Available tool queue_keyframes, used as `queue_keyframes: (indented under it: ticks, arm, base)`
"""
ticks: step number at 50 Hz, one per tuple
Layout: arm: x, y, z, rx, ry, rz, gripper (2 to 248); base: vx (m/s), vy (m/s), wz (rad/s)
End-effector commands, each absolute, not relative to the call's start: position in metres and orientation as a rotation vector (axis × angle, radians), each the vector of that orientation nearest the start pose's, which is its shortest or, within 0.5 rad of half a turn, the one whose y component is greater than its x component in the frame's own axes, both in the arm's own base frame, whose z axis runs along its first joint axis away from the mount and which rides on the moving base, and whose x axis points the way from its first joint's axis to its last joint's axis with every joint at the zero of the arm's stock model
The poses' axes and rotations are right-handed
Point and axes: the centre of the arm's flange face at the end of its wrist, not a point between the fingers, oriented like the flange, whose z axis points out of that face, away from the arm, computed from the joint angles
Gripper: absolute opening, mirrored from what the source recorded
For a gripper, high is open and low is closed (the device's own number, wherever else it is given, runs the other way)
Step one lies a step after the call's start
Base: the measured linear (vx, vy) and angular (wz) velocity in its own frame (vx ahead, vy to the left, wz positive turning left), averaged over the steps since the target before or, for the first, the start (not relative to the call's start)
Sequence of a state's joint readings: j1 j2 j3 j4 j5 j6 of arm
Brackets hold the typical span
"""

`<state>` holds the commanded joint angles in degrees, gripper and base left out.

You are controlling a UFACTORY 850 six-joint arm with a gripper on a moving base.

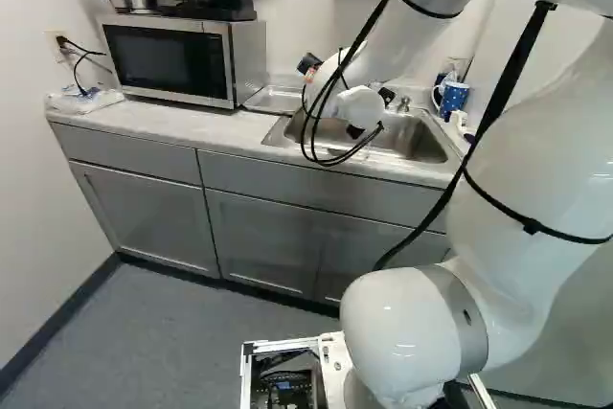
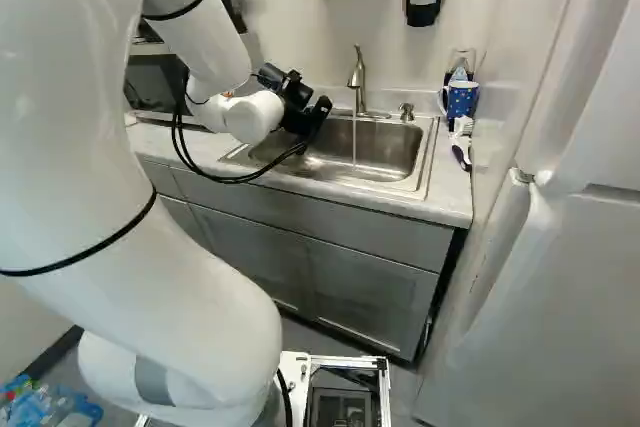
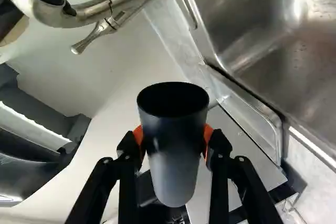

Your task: Rinse the cup and place it in the tray

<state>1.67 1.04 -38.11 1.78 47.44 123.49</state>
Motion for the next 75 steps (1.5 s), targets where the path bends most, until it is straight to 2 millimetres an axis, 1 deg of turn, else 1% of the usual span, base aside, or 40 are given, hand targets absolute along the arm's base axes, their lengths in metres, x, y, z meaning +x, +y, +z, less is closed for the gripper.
queue_keyframes:
  ticks: [40,75]
  arm:
    - [0.4679,0.0116,0.5129,-0.791,1.485,-0.736,124]
    - [0.4679,0.0116,0.5129,-1.059,1.365,-0.989,124]
  base:
    - [0.000,0.000,0.000]
    - [0.000,0.000,0.000]
